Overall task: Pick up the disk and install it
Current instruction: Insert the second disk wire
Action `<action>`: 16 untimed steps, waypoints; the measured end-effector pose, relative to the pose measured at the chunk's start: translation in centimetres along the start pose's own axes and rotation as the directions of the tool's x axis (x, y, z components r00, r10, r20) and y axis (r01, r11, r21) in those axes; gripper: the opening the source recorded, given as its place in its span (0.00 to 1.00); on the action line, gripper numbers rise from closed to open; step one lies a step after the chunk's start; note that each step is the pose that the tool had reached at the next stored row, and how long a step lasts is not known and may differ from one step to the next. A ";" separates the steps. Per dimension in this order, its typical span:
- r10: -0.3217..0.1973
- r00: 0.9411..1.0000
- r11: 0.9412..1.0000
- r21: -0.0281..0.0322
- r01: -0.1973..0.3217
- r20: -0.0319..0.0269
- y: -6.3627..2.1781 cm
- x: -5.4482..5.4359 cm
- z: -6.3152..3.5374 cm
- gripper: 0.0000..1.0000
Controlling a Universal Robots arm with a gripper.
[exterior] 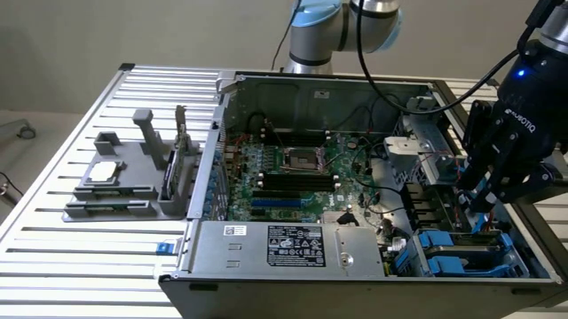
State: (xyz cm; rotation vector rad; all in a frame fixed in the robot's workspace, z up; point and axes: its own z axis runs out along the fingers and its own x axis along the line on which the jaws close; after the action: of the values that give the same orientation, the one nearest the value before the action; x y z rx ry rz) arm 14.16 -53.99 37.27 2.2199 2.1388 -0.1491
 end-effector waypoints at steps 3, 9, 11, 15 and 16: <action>0.000 1.000 1.000 -0.001 0.000 0.005 -0.02 0.0 0.03 0.42; 0.001 1.000 1.000 -0.004 -0.001 0.012 -0.04 0.1 0.18 0.42; 0.001 1.000 1.000 -0.004 -0.001 0.015 -0.06 0.1 0.22 0.40; 0.001 1.000 1.000 -0.005 -0.001 0.018 -0.09 0.1 0.30 0.27; 0.001 1.000 1.000 -0.005 -0.001 0.019 -0.10 0.1 0.32 0.21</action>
State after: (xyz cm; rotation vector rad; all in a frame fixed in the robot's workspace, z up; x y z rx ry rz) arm 14.05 -53.94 36.95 2.2080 2.1258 -0.1640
